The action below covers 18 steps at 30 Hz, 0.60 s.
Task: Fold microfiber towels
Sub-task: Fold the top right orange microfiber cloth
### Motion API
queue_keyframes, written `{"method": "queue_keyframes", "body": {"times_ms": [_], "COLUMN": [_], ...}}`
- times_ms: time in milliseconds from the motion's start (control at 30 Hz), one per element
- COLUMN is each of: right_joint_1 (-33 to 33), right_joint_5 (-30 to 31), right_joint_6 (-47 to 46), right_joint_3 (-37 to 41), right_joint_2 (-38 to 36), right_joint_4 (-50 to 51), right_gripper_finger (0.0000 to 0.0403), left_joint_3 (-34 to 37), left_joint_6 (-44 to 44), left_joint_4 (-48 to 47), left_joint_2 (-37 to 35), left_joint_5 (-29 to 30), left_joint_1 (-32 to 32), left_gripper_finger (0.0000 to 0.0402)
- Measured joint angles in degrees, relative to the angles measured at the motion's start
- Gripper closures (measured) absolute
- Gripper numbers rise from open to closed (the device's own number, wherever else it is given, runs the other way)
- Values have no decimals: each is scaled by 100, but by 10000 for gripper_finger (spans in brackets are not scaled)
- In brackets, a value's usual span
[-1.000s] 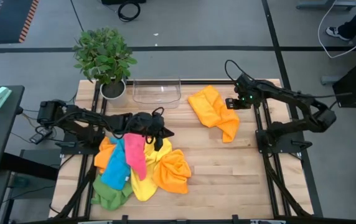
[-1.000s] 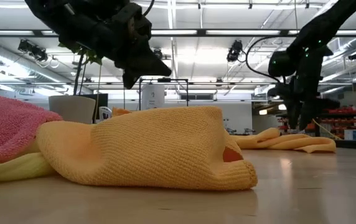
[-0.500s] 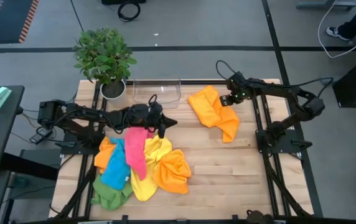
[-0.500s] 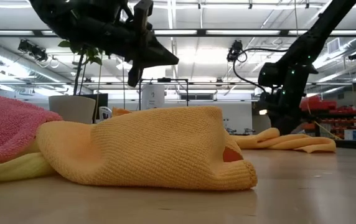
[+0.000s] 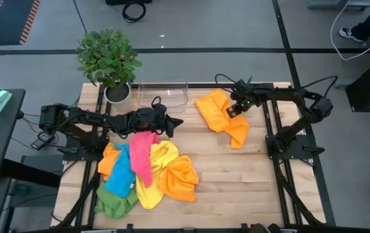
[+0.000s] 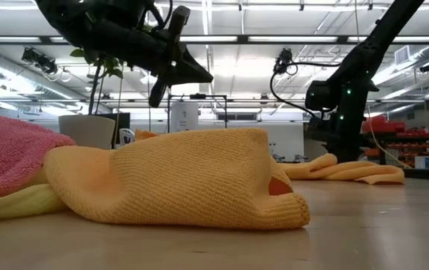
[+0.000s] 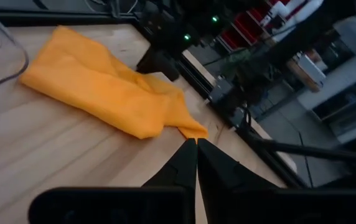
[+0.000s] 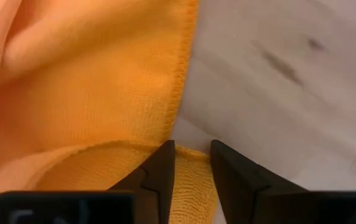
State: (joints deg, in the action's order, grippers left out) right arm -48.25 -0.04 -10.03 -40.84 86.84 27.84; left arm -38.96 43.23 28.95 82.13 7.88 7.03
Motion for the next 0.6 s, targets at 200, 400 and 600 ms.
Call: {"method": "queue_keyframes", "body": {"times_ms": [200,400,600], "right_joint_1": [-104,-149,148], "right_joint_5": [-131,-710,-1862], "right_joint_6": [612,833,628], "right_joint_3": [22,22,22], "right_joint_2": [-328,-982,-2016], "right_joint_4": [480,794,1011], "right_gripper_finger": [367,395,398], "left_joint_3": [0,0,-2], "left_joint_6": [405,770,875], "left_joint_4": [2,78,317], "left_joint_2": [0,0,-2], "left_joint_5": [138,304,310], "left_joint_1": [0,-2,-65], "left_gripper_finger": [391,377,392]}}
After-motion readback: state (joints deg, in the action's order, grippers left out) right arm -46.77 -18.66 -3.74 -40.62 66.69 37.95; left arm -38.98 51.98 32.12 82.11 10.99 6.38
